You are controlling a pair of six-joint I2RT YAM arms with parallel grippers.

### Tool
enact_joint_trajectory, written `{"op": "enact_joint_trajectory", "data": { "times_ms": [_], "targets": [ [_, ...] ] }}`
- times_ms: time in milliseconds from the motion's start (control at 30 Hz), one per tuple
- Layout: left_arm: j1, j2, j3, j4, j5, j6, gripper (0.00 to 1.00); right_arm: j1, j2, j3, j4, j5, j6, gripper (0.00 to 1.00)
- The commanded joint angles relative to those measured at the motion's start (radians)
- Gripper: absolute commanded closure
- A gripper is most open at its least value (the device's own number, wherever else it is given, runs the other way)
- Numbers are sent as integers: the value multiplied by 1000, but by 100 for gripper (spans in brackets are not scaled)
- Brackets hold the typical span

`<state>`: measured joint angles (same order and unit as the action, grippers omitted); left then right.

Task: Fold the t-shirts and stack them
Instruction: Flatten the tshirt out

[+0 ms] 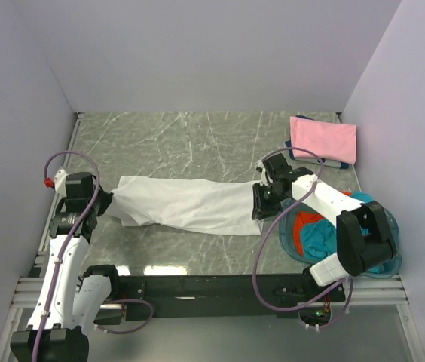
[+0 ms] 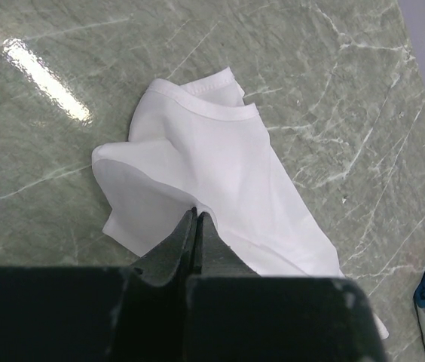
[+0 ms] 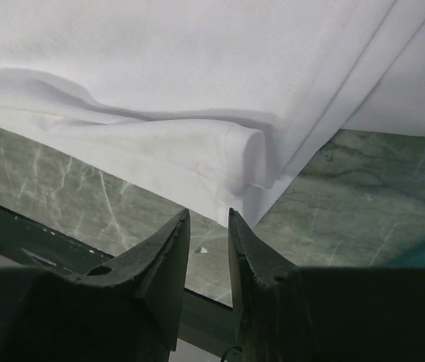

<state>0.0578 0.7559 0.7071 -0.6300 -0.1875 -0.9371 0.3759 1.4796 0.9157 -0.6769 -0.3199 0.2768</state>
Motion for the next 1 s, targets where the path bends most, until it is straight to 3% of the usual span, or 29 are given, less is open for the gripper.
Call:
{"op": "enact_joint_trajectory", "data": {
  "times_ms": [0, 767, 967],
  "targets": [
    [4, -15, 15, 23, 8, 21, 100, 6, 4, 3, 27, 62, 21, 65],
    [4, -23, 26, 18, 6, 21, 100, 32, 111, -9, 66, 51, 15, 67],
    [5, -17, 32, 21, 6, 23, 100, 38, 119, -8, 65, 48, 13, 76]
  ]
}}
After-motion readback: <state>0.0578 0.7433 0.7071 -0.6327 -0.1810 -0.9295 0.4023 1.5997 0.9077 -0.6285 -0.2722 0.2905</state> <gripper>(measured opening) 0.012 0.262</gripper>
